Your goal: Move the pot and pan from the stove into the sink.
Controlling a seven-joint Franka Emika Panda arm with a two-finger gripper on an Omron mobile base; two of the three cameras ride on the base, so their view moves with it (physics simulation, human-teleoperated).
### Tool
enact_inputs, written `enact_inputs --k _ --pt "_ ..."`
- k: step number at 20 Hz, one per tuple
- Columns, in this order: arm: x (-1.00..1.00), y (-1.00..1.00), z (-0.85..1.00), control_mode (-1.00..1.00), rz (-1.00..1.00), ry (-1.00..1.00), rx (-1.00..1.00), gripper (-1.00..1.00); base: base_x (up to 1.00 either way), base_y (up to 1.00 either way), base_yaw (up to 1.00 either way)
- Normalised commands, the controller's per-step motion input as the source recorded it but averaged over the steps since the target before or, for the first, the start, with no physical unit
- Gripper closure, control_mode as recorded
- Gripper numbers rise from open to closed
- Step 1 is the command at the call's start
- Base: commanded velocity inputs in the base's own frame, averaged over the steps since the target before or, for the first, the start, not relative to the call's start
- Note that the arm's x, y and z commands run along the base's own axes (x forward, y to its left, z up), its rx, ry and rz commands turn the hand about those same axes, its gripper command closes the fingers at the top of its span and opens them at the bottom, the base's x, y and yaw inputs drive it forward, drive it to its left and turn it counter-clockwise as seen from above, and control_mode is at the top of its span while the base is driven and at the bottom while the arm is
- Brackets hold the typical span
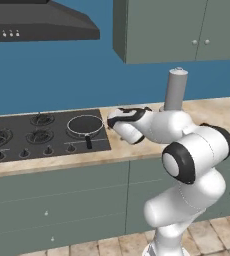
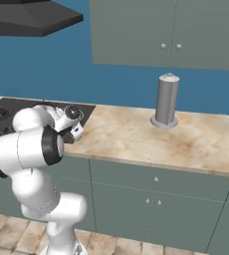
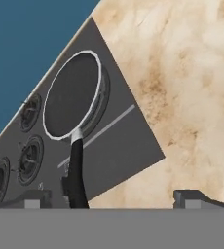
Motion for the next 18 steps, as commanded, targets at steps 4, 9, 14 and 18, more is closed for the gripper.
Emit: enact_inputs --k 4,9,14,18 --pt "0.40 0.26 0.00 -1.00 0.05 0.07 -0.01 -1.00 0.00 0.00 0.00" --pt "0.02 0.22 -0.11 -1.00 0.13 -0.03 -0.11 -1.00 0.00 0.00 0.00" --pt "0.01 0.34 -0.16 -1.00 0.24 -0.21 -0.25 -1.00 0.00 0.00 0.00" --pt "0.18 0.21 -0.10 -1.00 0.25 -0.18 -0.21 -1.00 0.00 0.00 0.00"
